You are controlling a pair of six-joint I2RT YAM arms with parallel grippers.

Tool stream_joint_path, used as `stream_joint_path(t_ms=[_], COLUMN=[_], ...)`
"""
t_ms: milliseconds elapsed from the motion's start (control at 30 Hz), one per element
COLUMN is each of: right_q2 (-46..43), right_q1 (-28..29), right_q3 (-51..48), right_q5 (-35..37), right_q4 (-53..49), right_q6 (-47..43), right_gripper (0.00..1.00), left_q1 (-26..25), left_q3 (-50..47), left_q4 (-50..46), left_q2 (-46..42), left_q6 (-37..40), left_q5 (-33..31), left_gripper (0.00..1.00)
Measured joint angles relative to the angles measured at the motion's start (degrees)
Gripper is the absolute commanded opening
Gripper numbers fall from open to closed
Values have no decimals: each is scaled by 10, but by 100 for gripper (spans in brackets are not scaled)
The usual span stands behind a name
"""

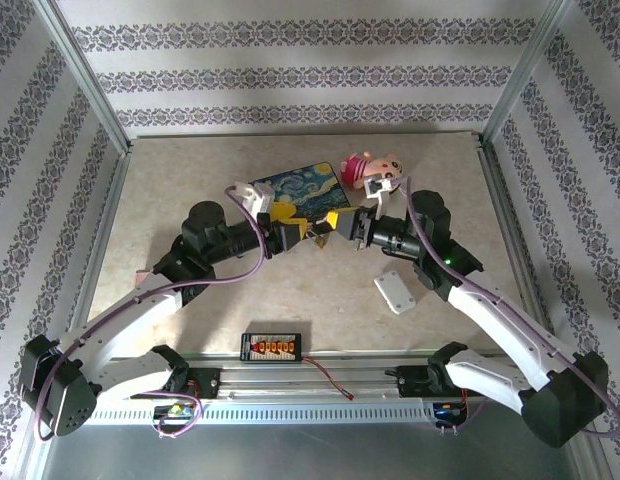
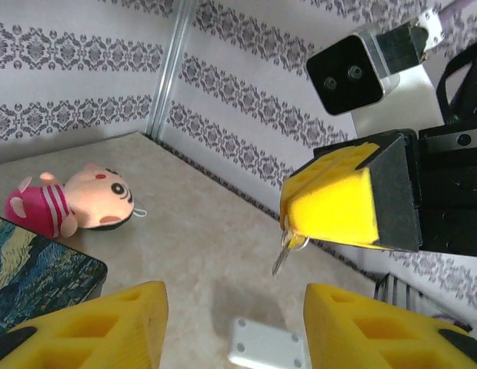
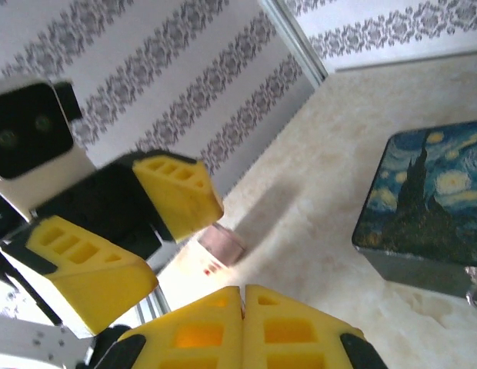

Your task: Unlock a padlock with a key

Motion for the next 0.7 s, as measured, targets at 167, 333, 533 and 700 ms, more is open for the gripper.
stream_joint_path(t_ms=[167, 333, 533, 700], right_q2=[1, 2, 2, 2], right_q1=[-5, -5, -5, -5], right_q3=[-5, -14, -14, -14], right_q5=[-1, -4, -12, -16], right_q4=[51, 74, 84, 87], right_q6=[48, 69, 79, 82], right_gripper=[0, 0, 0, 0], left_q1=[0, 0, 0, 0], left_q3=[10, 26, 39, 44], left_q4=[19, 54, 103, 141], left_q2=[26, 67, 99, 112], left_q6=[-39, -77, -115, -142], left_q5=[14, 70, 129, 152], left_gripper=[43, 37, 27, 17])
